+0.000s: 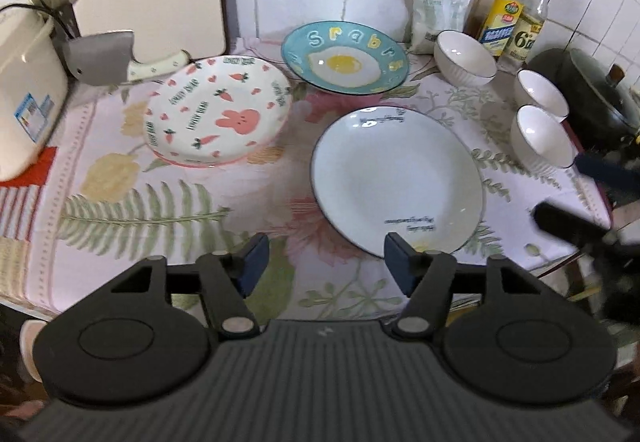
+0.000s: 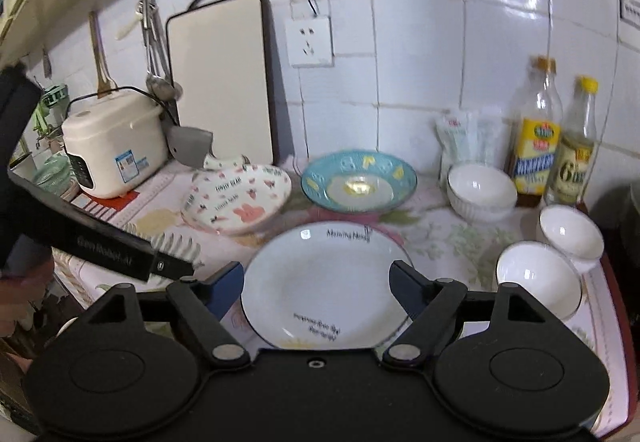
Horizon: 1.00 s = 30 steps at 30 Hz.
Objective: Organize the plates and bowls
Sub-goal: 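Lower the white plate onto the cloth and open both grippers, then move both grippers to the pink-rimmed bunny plate rim and close them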
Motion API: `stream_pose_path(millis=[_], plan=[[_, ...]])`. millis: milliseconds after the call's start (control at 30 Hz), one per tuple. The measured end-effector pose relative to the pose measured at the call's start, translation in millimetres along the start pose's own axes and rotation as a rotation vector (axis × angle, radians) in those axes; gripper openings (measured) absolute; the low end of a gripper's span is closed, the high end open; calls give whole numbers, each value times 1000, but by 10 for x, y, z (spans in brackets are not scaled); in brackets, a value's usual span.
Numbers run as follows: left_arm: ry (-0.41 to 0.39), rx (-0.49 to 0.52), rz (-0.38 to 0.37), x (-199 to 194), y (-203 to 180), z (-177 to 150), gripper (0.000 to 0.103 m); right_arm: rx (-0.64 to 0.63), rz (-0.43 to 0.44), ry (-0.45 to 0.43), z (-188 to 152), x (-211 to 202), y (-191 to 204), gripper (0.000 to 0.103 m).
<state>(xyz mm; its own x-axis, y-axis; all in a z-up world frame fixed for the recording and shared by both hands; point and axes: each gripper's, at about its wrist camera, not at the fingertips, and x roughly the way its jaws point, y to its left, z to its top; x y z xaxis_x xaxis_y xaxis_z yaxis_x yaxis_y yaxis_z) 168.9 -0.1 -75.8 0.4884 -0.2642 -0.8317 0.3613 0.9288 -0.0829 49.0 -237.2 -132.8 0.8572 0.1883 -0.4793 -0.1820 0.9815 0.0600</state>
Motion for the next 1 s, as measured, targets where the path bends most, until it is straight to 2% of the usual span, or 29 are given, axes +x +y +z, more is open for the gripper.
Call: stream_pose_path(millis=[267,467,567,700,833,1000], plan=[[5,-11,-2,-12,284,15,74,-26,25,-36,202,18,194,85],[-30,-10,17,32,552,96,80,-8,55,-81,265,176,323,87],[-80,-34,-9,36,749,175,87,33,85,-108,298,319,355,88],[-152,-49,13,62,977,298,93,67,135,-134,358,577,389,88],[-187,-63,40,183,1180,420,95,72,195,-138,471,849,396,89],[-229,-110,73,491,1393,503,95,162,200,-99,502,1303,391,89]])
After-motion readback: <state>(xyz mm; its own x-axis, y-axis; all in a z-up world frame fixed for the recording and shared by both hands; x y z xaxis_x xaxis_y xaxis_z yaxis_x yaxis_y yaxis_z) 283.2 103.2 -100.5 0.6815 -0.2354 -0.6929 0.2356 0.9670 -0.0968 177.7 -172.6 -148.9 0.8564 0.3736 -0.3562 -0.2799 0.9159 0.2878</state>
